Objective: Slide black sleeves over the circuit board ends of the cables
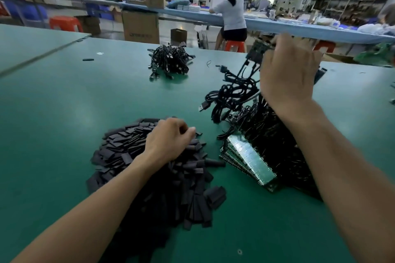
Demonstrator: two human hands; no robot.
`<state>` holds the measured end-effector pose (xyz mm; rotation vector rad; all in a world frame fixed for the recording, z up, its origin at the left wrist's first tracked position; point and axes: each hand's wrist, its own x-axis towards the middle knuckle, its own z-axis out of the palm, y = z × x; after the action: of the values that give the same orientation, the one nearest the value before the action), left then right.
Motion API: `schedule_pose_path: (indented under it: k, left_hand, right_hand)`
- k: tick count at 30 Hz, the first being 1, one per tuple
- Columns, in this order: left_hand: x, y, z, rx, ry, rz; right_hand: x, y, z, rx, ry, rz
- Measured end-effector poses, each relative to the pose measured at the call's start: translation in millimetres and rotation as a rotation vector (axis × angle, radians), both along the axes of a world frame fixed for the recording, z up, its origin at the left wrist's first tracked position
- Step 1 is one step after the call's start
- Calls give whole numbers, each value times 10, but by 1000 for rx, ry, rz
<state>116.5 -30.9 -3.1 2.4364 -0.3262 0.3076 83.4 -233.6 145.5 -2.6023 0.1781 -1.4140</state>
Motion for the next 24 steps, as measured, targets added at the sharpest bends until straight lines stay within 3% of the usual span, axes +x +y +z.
schedule_pose_path:
  k: [10, 13, 15, 18, 20, 24]
  left_hand:
    - [281, -54, -112, -397, 13, 98]
    - [265, -49, -103, -422, -94, 93]
    - [251, -47, -46, -379, -163, 71]
    - [250, -71, 45, -510, -111, -63]
    - [244, -89, 80, -602, -76, -148]
    - [263, -139, 63, -596, -34, -223]
  right_hand:
    - [235, 111, -731, -246, 285, 80]
    - [351, 51, -819, -271, 380, 37]
    - [404, 32, -825, -261, 367, -10]
    - [411, 63, -780, -198, 274, -52]
    - [383, 112, -781, -190, 244, 20]
    - [333, 192, -902, -140, 324, 234]
